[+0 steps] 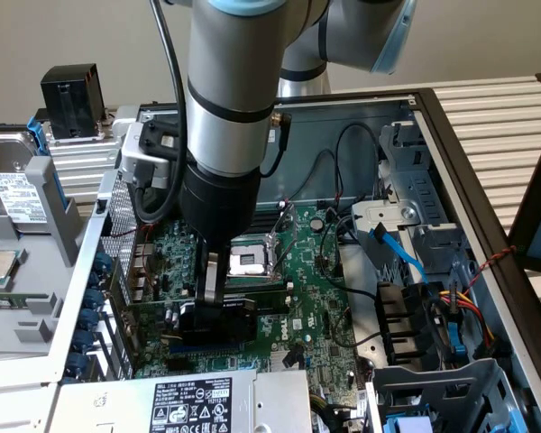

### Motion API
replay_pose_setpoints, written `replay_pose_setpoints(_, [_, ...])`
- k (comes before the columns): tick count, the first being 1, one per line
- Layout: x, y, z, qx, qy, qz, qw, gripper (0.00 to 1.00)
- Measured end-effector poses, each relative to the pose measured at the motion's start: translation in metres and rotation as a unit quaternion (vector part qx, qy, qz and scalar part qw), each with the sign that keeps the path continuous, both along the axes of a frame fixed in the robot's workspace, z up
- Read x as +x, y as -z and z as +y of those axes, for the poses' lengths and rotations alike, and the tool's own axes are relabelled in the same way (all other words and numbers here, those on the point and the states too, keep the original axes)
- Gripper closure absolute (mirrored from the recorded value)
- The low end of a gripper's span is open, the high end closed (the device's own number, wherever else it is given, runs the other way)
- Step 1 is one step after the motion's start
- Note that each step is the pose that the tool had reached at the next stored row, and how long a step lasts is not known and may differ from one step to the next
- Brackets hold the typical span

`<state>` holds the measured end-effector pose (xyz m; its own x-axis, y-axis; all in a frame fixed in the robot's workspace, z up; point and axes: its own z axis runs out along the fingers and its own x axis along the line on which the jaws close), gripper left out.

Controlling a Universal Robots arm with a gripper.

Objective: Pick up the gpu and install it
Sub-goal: 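Insert the gpu into the slot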

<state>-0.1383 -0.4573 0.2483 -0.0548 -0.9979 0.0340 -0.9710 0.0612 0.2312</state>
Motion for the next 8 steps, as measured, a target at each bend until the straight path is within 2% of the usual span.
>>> replay_pose_setpoints(8, [-0.0008, 0.0002, 0.0, -0.0002, 0.0, -0.0001, 1.0, 0.74])
